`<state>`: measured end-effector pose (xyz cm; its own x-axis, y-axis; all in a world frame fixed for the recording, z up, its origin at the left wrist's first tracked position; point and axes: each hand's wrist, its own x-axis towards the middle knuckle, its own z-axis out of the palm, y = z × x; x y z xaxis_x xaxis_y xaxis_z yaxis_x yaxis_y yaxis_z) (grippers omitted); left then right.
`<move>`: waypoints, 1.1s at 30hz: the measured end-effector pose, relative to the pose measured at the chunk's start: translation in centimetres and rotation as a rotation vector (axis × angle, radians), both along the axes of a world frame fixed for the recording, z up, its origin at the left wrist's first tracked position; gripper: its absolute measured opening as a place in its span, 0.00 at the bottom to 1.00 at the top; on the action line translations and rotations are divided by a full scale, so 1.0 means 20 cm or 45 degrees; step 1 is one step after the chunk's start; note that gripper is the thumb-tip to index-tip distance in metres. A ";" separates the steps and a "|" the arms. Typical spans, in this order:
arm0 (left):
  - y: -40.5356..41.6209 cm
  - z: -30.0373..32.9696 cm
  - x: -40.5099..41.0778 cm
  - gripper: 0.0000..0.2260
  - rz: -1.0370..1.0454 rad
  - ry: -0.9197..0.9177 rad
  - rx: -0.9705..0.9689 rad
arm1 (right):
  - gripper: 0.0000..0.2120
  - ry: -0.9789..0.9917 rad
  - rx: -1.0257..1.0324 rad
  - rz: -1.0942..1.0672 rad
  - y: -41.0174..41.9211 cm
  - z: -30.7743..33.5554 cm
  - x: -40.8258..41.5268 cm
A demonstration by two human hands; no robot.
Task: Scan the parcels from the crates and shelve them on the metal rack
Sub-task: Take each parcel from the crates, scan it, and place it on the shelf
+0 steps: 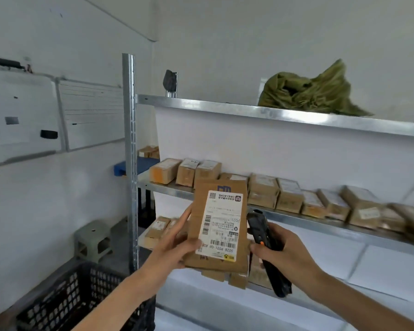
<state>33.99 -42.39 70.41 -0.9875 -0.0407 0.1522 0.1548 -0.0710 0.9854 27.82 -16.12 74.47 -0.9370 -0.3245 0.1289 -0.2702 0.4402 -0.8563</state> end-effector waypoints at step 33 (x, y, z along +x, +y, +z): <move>1.59 0.55 -0.53 0.31 -0.101 0.529 -0.710 | 0.39 0.780 1.477 -0.157 1.80 0.71 0.12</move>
